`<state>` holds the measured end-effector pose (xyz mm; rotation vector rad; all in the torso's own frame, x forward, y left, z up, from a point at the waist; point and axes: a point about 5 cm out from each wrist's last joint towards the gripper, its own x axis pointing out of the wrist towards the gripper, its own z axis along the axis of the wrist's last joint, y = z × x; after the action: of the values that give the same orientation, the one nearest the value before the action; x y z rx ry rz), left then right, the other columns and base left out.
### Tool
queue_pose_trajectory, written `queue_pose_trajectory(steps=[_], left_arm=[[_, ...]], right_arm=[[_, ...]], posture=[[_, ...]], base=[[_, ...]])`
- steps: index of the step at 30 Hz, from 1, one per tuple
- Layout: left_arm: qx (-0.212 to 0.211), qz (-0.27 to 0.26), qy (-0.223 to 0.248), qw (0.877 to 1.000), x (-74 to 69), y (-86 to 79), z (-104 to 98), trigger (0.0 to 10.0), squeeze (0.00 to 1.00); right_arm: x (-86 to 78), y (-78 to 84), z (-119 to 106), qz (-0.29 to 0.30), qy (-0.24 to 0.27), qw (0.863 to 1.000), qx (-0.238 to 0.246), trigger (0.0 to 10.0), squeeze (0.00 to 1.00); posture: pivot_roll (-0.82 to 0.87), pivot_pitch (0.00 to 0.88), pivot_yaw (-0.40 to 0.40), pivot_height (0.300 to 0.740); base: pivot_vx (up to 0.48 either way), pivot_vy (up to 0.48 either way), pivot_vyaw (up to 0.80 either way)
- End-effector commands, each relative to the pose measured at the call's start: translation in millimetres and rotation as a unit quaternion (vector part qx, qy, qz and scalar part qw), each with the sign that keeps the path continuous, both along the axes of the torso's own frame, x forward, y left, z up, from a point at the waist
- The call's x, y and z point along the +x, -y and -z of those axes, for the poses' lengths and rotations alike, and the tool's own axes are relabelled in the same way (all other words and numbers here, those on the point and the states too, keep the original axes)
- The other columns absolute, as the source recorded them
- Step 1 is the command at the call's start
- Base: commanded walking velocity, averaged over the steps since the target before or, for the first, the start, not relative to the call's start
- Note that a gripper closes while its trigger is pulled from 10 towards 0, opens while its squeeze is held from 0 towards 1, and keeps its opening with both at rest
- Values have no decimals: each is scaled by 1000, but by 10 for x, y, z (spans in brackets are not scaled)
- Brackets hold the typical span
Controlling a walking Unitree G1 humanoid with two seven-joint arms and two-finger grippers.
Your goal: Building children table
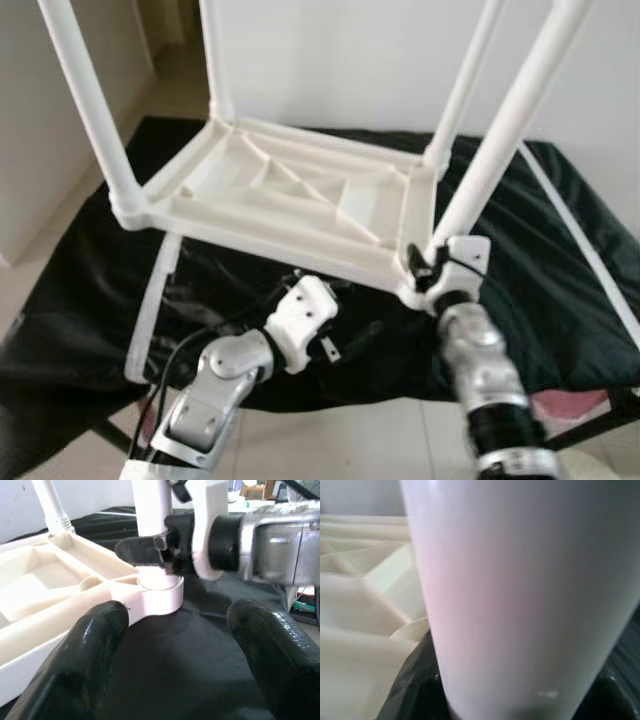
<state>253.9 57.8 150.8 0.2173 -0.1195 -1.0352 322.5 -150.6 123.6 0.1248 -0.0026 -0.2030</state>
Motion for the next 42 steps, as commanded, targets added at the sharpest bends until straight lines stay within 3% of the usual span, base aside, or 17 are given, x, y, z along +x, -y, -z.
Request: queue_pose_trajectory(steps=[1, 6, 13, 14, 22, 33, 42], left_arm=[[6, 7, -10, 1000, -7, 29, 30, 10000, 0], [7, 7, -13, 1000, -19, 47, 40, 10000, 0], [8, -1, -16, 1000, -8, 7, 36, 10000, 0], [8, -1, -16, 1000, -10, 6, 34, 10000, 0], [6, -7, -16, 1000, -5, -15, 18, 10000, 0], [10, -14, -16, 1000, -6, -40, 17, 10000, 0], [9, -13, -16, 1000, 11, -43, -3, 10000, 0]], right_arm=[[-80, -2, 233, 35, -55, 997, 47, 10000, 0], [-82, -96, 131, -2, -29, 999, 39, 10000, 0], [-114, -115, 46, 2, -18, 999, 34, 10000, 4], [-115, -128, 33, -3, -13, 999, 42, 10000, 1000], [-124, -119, -70, -26, 21, 999, 32, 10000, 1000], [-165, 33, -145, -82, 49, 995, 0, 10000, 1000], [-106, 179, -173, -173, 64, 983, -20, 10000, 1000]], posture=[[24, 27, -60, 740], [26, 32, -67, 740], [33, 38, -71, 740], [37, 38, -69, 740], [45, 40, -71, 740], [51, 42, -76, 740], [45, 45, -64, 740]], base=[[0, 0, 0], [0, 0, 0], [0, 0, 0], [0, 0, 0], [0, 0, 0], [0, 0, 0], [0, 0, 0]])
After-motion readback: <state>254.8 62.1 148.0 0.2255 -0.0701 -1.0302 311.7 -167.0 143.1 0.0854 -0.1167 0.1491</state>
